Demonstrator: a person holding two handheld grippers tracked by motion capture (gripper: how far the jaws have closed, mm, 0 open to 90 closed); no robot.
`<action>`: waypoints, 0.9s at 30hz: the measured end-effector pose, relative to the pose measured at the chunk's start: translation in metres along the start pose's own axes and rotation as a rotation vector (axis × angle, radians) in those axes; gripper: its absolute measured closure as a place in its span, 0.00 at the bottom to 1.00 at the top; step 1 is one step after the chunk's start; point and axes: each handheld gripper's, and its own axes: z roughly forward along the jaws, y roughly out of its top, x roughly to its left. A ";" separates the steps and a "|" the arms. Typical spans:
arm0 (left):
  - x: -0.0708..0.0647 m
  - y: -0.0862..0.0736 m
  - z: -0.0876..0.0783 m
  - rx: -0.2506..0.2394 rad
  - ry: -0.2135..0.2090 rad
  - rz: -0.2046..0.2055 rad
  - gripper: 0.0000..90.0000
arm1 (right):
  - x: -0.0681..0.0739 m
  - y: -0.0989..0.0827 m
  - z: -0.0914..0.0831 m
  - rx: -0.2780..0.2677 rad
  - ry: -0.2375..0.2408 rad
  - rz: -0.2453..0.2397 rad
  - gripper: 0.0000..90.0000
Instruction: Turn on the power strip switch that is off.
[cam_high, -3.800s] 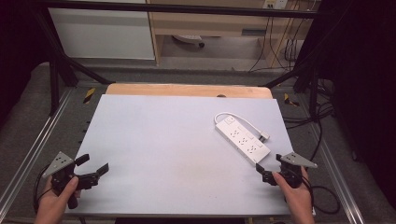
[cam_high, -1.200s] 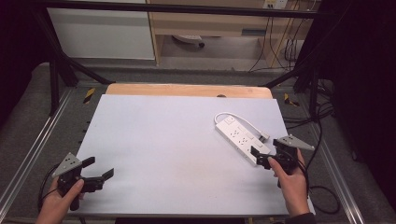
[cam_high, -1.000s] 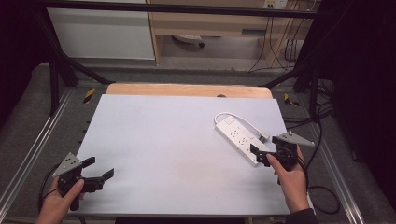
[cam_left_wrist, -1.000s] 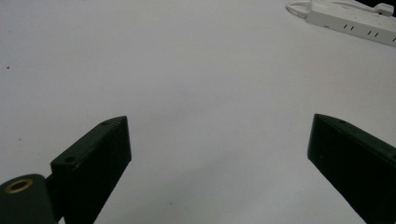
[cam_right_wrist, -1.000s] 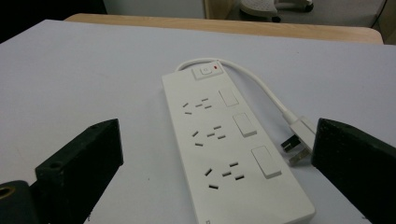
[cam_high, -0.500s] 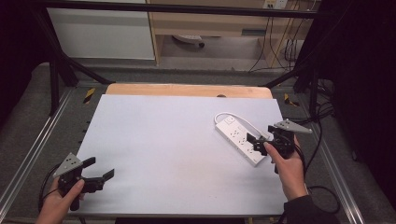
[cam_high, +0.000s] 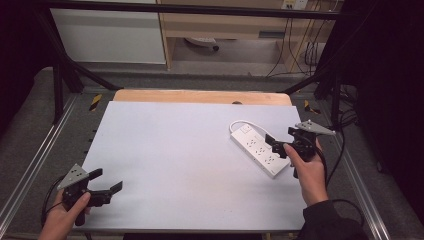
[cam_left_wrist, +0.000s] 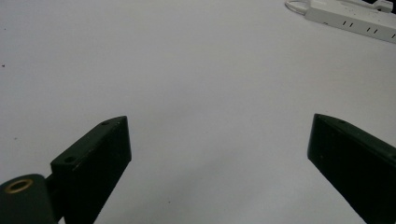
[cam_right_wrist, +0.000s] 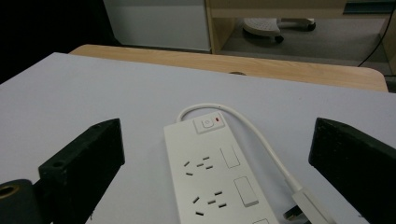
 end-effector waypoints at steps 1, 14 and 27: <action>0.000 0.000 0.000 0.001 0.000 -0.001 0.07 | -0.001 0.001 0.001 -0.003 -0.004 -0.002 0.04; 0.000 0.000 0.000 0.001 -0.003 -0.003 0.07 | -0.002 0.003 0.009 -0.046 -0.044 -0.013 0.04; 0.000 0.000 0.000 0.003 -0.004 0.000 0.07 | -0.004 0.004 0.030 -0.030 -0.059 -0.027 0.05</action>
